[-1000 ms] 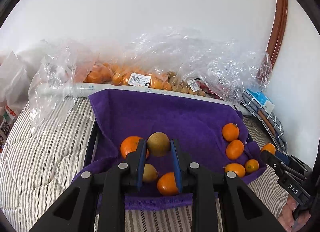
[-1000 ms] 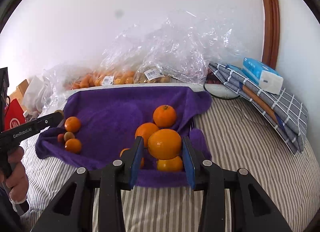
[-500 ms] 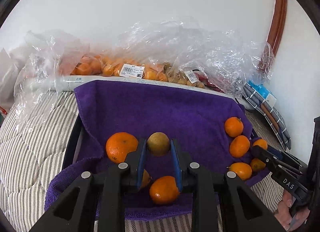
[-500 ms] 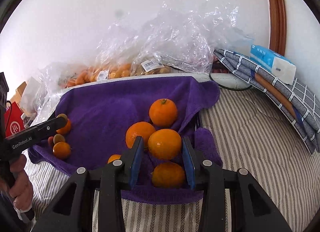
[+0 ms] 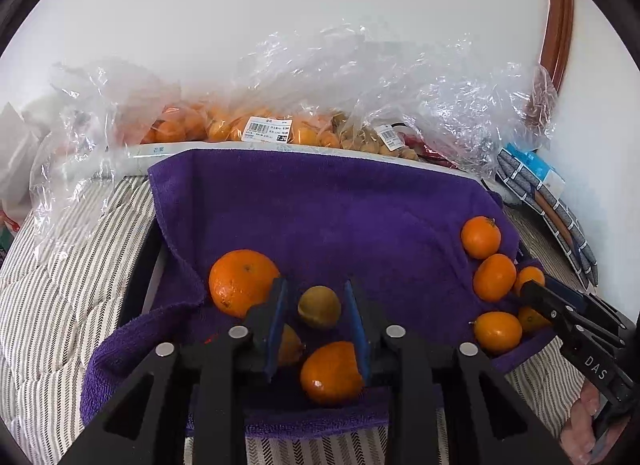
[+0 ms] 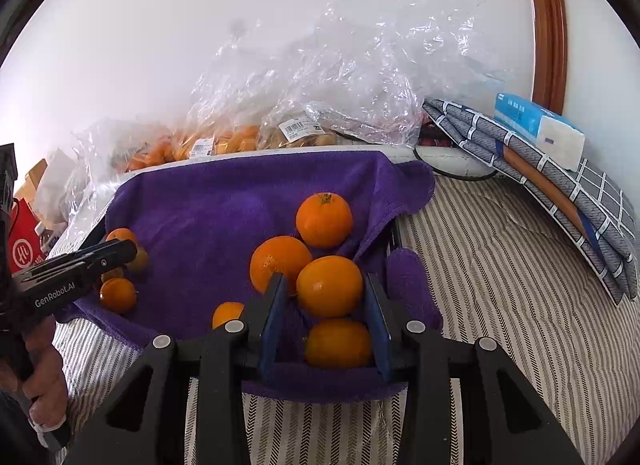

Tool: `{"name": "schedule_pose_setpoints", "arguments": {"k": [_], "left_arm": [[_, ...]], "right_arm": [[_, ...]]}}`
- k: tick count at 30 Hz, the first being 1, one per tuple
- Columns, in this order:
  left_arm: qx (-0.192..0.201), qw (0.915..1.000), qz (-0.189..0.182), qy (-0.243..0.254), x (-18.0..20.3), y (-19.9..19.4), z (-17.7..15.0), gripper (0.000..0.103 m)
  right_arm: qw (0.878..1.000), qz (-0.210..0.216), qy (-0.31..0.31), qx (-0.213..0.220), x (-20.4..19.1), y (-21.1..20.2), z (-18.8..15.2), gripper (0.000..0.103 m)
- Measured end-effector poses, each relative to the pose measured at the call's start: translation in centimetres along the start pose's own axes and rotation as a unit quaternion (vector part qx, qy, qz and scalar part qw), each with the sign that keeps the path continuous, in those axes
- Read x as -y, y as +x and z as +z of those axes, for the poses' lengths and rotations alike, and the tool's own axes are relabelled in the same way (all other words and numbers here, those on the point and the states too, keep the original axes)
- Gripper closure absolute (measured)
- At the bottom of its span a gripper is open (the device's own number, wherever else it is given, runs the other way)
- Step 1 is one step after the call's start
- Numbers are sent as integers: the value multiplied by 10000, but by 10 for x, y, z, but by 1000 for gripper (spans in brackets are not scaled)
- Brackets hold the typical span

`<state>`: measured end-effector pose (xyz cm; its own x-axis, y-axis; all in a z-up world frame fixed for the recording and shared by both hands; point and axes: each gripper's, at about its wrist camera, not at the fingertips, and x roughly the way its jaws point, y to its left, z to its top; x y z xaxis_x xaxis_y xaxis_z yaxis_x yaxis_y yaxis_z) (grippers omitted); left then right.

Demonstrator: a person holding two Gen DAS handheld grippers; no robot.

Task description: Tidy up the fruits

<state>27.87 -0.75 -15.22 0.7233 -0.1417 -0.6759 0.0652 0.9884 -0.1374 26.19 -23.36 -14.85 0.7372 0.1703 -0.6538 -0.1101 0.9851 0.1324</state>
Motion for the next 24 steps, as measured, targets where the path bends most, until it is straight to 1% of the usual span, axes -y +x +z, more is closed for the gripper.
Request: {"name": "schedule_pose_setpoints", "arguments": {"k": [1, 3, 4, 5, 6, 9, 11, 14, 16, 19, 22, 23, 24], "left_arm": [[15, 10000, 10, 37, 1, -2, 0, 71], [105, 9998, 111, 117, 3, -9, 0, 67], [161, 9997, 128, 146, 3, -13, 0, 65], [210, 9995, 153, 160, 4, -18, 1, 60], [213, 9995, 195, 163, 4, -21, 2, 59], [167, 9997, 140, 131, 3, -36, 1, 58], [168, 9996, 189, 97, 3, -50, -2, 57], [104, 9997, 238, -14, 2, -73, -11, 57], [82, 9995, 265, -118, 2, -90, -17, 56], [99, 9987, 483, -132, 3, -115, -25, 49], [154, 9979, 610, -122, 4, -141, -32, 42], [198, 9975, 665, -130, 4, -150, -35, 36], [263, 9971, 705, -133, 5, -160, -38, 32]], "right_arm": [[10000, 7, 8, 41, 1, -2, 0, 60], [9998, 34, 22, 176, 2, -8, -1, 49], [9997, 53, 16, 225, 2, -11, 0, 49], [9996, 53, 2, 272, 2, -15, 0, 49], [9996, 24, -13, 296, 1, -19, 1, 49], [9994, -2, 149, 313, -1, -37, 4, 49], [9994, -31, 277, 228, -2, -48, 5, 49], [9995, -172, 257, 52, -10, -71, 5, 49], [9994, -212, 258, 64, -15, -90, 3, 49], [9993, -155, 332, 77, -23, -120, 0, 49], [9988, -291, 390, -5, -29, -145, -6, 49], [9987, -316, 405, -5, -31, -154, -9, 49], [9986, -300, 428, 11, -32, -163, -12, 49]]}}
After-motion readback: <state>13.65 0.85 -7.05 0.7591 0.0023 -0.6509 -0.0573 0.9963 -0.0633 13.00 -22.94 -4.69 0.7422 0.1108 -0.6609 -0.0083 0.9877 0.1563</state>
